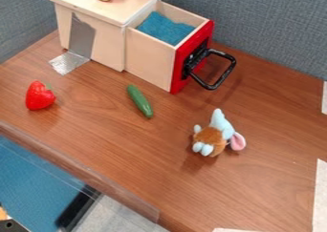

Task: Move the strawberry to the bottom middle of the table

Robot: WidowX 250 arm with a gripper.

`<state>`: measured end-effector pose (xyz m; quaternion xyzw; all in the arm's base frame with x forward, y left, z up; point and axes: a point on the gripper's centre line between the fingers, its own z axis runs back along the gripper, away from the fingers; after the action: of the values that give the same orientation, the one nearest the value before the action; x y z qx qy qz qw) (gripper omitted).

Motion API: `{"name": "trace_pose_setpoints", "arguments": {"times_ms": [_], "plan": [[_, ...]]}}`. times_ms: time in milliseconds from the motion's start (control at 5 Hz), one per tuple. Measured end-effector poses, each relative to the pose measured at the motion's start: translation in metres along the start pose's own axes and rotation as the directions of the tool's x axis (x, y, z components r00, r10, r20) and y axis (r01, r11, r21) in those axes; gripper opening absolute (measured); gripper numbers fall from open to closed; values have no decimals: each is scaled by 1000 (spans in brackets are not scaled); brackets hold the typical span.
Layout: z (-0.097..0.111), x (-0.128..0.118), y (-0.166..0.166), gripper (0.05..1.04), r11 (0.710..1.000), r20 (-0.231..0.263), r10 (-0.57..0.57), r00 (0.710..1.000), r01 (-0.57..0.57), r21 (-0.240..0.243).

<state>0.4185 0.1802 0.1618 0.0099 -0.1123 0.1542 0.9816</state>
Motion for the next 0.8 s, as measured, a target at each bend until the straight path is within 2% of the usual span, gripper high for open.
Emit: {"name": "trace_pose_setpoints", "arguments": {"times_ms": [200, 400, 600, 800], "plan": [[-22, -9, -1, 999, 1000, -58, 2, 998, -2, -9], [-25, -49, -7, 999, 999, -88, -40, 995, 37, -37], [4, -74, -1, 999, 998, -20, -54, 998, 53, -35], [0, -104, 7, 999, 994, -25, -99, 995, 98, -54]]}}
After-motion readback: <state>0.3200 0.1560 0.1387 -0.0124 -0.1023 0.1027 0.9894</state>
